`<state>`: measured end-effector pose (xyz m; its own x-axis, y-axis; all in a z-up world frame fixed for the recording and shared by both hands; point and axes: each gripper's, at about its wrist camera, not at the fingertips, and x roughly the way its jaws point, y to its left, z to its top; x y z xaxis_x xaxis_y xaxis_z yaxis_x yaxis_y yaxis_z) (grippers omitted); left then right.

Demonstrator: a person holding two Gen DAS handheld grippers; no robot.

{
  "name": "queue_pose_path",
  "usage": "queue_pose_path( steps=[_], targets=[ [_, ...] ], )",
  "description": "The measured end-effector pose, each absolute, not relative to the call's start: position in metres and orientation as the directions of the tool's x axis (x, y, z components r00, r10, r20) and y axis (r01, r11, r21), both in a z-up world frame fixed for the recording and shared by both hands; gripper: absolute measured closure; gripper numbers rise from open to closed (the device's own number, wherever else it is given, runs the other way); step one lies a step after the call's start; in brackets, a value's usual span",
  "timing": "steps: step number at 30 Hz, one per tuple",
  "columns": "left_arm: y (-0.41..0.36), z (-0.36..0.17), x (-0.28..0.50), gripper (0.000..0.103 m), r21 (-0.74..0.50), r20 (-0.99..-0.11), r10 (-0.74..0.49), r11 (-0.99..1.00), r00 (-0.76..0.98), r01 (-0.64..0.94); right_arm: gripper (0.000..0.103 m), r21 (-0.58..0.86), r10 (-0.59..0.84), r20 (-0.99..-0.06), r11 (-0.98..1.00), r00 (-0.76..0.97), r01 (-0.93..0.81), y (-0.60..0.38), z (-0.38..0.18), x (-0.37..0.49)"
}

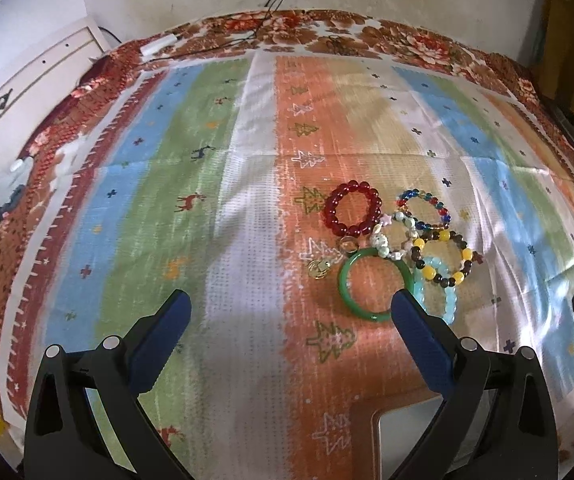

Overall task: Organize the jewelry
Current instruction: 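Lower both tools toward the bracelet cluster beside the tin, then close left gripper on gold knot ring while right gripper grasps black-and-yellow bead bracelet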

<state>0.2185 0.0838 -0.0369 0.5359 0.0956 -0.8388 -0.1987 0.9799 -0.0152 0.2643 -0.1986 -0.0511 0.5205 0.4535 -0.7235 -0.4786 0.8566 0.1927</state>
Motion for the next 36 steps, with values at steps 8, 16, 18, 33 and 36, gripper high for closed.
queue_pose_path(
  steps=[8,16,18,33,36],
  targets=[
    [0.097,-0.054,0.243,0.006,-0.138,-0.880,-0.015,0.965,0.475,-0.225,0.004,0.240,0.442,-0.769,0.869,0.461,-0.433,-0.195,-0.067,0.290],
    [0.103,-0.068,0.265,0.026,-0.155,-0.906,-0.049,0.963,0.421,-0.222,0.005,0.249,0.426,-0.801,0.876,0.421,-0.412,-0.182,-0.084,0.316],
    [0.105,-0.074,0.271,0.029,-0.157,-0.914,-0.056,0.962,0.402,-0.224,0.012,0.254,0.425,-0.810,0.875,0.405,-0.411,-0.179,-0.089,0.323],
    [0.112,-0.106,0.302,0.045,-0.207,-0.938,-0.125,0.950,0.324,-0.234,0.030,0.239,0.383,-0.858,0.887,0.342,-0.394,-0.160,-0.119,0.354],
    [0.113,-0.110,0.306,0.045,-0.231,-0.935,-0.149,0.945,0.321,-0.233,0.034,0.251,0.387,-0.862,0.887,0.328,-0.387,-0.157,-0.124,0.358]
  ],
)
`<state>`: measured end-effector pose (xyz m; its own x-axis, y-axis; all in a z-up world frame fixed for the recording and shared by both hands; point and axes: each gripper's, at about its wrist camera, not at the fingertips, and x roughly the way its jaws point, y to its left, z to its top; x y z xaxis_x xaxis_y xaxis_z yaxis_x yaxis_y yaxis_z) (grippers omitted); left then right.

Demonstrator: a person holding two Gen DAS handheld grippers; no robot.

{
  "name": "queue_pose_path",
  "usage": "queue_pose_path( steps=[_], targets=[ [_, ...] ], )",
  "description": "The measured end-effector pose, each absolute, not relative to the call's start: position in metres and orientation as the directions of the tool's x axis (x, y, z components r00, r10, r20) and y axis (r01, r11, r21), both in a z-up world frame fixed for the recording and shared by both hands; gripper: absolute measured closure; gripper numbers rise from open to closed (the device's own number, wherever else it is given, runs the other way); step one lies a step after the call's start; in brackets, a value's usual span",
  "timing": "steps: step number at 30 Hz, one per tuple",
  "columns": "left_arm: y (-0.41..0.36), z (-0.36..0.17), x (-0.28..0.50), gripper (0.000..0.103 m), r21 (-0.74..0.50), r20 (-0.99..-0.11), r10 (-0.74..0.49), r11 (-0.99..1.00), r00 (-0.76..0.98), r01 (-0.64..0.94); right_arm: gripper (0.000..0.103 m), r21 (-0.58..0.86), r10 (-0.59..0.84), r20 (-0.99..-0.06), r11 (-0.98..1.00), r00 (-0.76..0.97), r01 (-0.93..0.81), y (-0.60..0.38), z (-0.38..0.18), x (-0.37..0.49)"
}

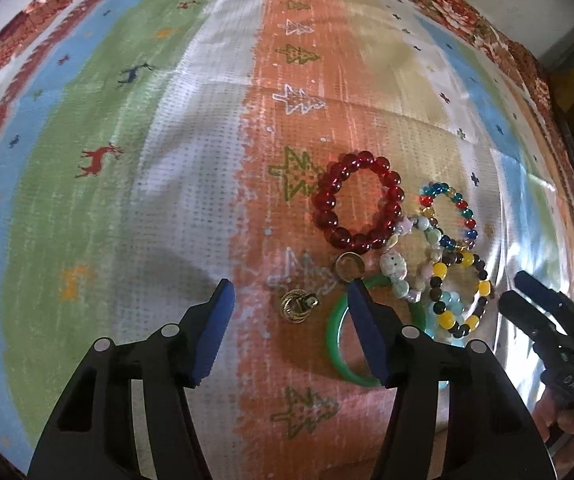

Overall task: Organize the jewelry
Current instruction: 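Close left gripper on gold knot ring while right gripper grasps black-and-yellow bead bracelet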

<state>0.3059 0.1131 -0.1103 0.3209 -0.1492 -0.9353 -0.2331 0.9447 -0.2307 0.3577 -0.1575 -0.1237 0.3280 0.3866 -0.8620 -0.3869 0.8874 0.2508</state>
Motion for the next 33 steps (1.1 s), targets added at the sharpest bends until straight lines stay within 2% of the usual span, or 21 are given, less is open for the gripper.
queue_pose_path(
  steps=[6,10,16,19,24,28,29,33],
  targets=[
    [0.112,-0.115,0.308,0.045,-0.219,-0.940,-0.140,0.947,0.312,-0.236,0.051,0.243,0.359,-0.886,0.899,0.294,-0.364,-0.154,-0.137,0.367],
    [0.111,-0.117,0.309,0.058,-0.172,-0.949,-0.100,0.959,0.297,-0.227,0.052,0.228,0.335,-0.903,0.905,0.270,-0.359,-0.151,-0.147,0.369],
    [0.104,-0.118,0.312,0.058,-0.122,-0.954,-0.064,0.975,0.292,-0.183,0.053,0.224,0.328,-0.905,0.909,0.271,-0.351,-0.147,-0.149,0.374],
    [0.092,-0.122,0.317,0.059,-0.050,-0.962,-0.010,0.989,0.275,-0.140,0.057,0.215,0.315,-0.910,0.914,0.268,-0.344,-0.147,-0.150,0.376],
    [0.088,-0.123,0.318,0.063,-0.020,-0.965,0.012,0.993,0.263,-0.120,0.065,0.216,0.308,-0.916,0.919,0.258,-0.330,-0.151,-0.152,0.380],
    [0.085,-0.124,0.317,0.077,-0.025,-0.971,0.000,0.994,0.238,-0.103,0.067,0.227,0.308,-0.921,0.922,0.240,-0.314,-0.152,-0.153,0.383],
    [0.083,-0.123,0.318,0.080,-0.025,-0.973,-0.002,0.995,0.233,-0.096,0.073,0.216,0.295,-0.926,0.926,0.237,-0.309,-0.152,-0.154,0.384],
    [0.077,-0.124,0.314,0.081,-0.028,-0.974,-0.008,0.996,0.228,-0.084,0.081,0.206,0.281,-0.933,0.929,0.226,-0.306,-0.152,-0.155,0.386]
  ],
)
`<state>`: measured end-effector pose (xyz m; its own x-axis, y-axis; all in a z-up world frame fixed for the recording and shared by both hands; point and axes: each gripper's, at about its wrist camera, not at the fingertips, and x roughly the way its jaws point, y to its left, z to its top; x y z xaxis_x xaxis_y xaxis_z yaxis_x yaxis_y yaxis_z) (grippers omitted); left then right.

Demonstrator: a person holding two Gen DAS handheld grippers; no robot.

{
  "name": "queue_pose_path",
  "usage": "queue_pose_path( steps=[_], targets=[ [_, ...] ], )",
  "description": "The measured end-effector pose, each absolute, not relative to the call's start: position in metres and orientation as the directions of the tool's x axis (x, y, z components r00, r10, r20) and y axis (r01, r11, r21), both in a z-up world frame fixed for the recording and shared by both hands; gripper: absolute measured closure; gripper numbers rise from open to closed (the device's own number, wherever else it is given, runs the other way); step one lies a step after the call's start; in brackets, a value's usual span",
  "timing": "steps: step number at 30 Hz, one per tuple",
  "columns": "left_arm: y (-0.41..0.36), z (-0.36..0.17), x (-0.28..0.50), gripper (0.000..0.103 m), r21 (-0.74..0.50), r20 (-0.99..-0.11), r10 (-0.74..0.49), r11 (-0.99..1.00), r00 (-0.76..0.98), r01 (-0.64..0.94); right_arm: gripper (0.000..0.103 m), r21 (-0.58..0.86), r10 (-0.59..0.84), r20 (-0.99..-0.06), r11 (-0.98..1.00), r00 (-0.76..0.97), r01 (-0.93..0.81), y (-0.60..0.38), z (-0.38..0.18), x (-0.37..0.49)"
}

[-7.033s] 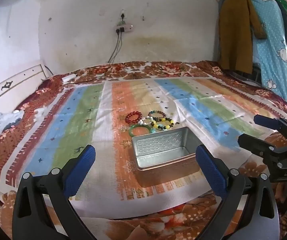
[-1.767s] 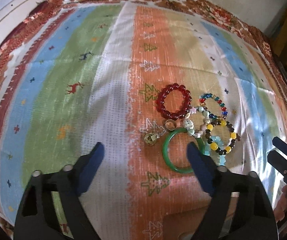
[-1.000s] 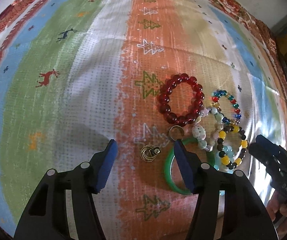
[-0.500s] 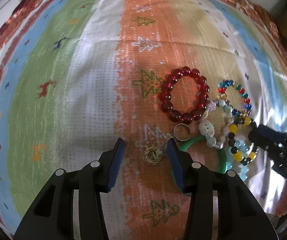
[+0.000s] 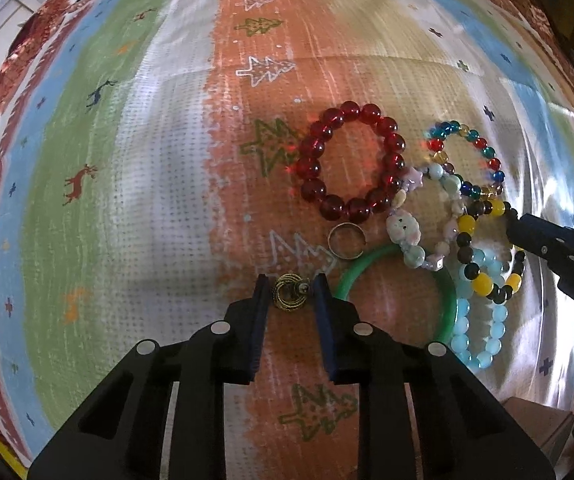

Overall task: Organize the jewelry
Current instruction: 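Close left gripper on gold knot ring while right gripper grasps black-and-yellow bead bracelet, then lift black-and-yellow bracelet with right gripper over the tin while left carries gold ring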

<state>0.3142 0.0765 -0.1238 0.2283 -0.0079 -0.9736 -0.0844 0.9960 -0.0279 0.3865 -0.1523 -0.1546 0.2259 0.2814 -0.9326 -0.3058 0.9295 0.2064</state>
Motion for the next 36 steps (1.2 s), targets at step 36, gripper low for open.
queue_pose_path(
  steps=[36],
  targets=[
    [0.090,-0.070,0.282,0.085,-0.121,-0.929,-0.058,0.981,0.365,-0.150,0.091,0.104,0.292,-0.872,0.895,0.393,-0.433,-0.135,-0.086,0.330]
  ],
)
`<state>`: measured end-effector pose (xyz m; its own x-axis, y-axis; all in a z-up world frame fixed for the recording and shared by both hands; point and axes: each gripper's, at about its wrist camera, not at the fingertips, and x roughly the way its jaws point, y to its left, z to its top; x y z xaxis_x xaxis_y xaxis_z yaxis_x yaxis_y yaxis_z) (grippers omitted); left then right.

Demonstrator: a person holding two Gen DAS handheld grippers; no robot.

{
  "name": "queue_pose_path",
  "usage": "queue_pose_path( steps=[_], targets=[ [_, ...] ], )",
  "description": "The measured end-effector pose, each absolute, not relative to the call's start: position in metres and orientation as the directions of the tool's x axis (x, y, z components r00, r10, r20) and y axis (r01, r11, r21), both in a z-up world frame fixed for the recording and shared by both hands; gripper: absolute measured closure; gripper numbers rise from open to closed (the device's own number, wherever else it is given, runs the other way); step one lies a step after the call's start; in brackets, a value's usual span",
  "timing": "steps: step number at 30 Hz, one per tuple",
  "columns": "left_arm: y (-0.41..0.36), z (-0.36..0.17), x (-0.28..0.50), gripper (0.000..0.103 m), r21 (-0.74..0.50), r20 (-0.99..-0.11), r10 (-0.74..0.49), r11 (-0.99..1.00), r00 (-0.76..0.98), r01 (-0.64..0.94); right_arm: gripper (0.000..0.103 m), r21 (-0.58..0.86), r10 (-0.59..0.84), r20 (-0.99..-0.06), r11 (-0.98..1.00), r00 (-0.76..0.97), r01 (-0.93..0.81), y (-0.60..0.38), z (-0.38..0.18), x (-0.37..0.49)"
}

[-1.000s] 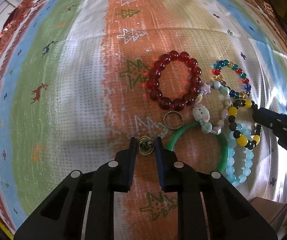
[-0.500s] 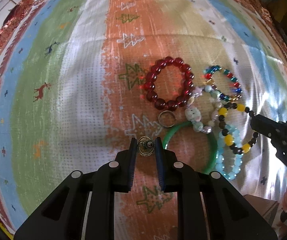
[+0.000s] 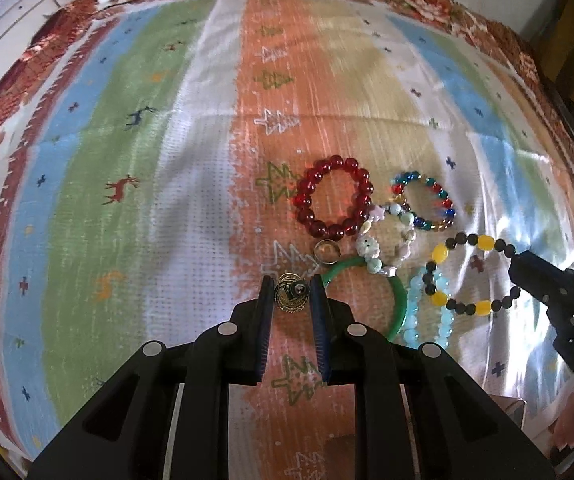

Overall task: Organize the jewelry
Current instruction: 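Lift black-and-yellow bracelet with right gripper over the tin while left carries gold ring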

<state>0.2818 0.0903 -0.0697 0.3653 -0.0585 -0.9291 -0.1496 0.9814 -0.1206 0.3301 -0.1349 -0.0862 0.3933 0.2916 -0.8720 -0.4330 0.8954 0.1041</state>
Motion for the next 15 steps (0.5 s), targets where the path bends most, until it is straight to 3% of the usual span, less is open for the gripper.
queue_pose_path(
  steps=[15],
  targets=[
    [0.061,-0.035,0.241,0.085,-0.103,-0.891,-0.056,0.991,0.450,-0.081,0.091,0.097,0.348,-0.810,0.873,0.472,-0.478,-0.142,-0.043,0.284]
  ],
)
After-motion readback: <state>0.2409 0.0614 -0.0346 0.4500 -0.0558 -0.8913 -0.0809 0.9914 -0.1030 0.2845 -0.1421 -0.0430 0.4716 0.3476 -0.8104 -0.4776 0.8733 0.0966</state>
